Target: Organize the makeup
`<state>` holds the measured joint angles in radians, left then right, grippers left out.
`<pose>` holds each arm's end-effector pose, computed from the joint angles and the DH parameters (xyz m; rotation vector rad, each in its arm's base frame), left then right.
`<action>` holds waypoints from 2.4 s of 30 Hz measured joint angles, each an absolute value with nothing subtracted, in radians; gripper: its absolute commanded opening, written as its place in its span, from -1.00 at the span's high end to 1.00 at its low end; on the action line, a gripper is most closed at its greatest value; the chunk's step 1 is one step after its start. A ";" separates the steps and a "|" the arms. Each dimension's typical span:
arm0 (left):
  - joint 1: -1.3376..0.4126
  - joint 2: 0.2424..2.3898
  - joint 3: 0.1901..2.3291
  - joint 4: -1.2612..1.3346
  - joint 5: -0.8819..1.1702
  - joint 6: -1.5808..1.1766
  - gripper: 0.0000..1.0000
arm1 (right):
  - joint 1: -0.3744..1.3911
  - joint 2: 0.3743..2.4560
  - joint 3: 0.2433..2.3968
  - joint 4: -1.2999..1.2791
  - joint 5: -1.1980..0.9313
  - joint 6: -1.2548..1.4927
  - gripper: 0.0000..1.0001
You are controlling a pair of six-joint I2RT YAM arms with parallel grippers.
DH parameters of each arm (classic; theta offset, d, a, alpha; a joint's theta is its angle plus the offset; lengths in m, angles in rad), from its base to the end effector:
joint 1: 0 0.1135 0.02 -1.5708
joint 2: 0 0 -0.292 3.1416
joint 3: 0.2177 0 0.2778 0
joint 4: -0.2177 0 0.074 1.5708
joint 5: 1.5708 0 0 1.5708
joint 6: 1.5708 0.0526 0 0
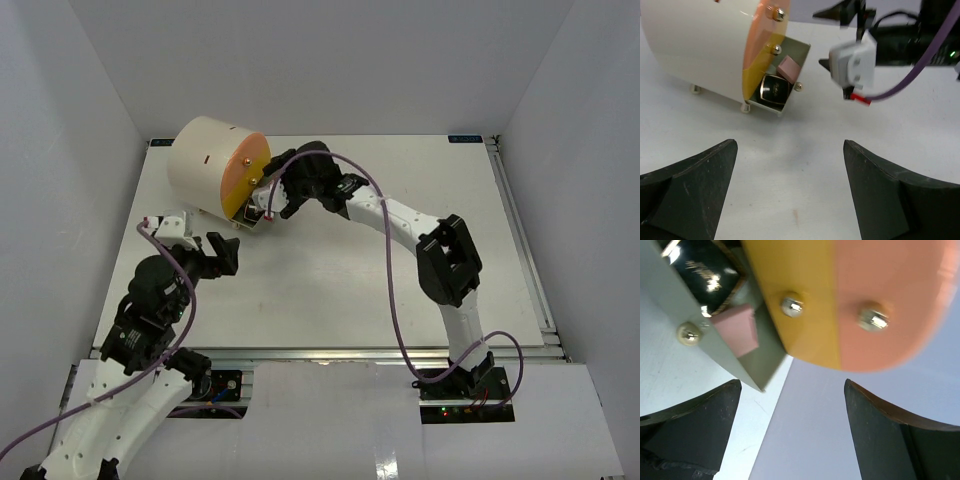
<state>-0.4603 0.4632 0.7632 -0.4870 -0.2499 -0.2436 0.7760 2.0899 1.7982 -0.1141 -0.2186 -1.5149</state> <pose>0.1159 -0.0430 0.3582 0.0082 1.7611 -0.2938 0.3896 0.3983 0.2970 -1.8540 0.6835 -0.2671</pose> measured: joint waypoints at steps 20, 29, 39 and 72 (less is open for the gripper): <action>-0.468 1.490 1.207 -0.385 0.169 -0.137 -0.03 | 0.505 1.312 1.003 -0.162 -0.844 -0.587 0.32; -0.488 1.876 1.370 -0.419 0.010 0.039 0.29 | 0.359 1.206 0.824 0.073 -1.021 -0.463 0.33; -0.493 1.915 1.385 -0.429 -0.236 0.132 -0.54 | 0.345 1.203 0.787 0.168 -1.067 -0.424 0.30; -0.502 1.829 1.428 -0.315 -0.312 0.163 -0.09 | 0.270 1.203 0.737 0.264 -1.106 -0.366 0.27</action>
<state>-0.5025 1.8294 1.4284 -0.3154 -0.3116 0.1630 0.2703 1.2034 0.7369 0.2643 -1.1061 -0.3663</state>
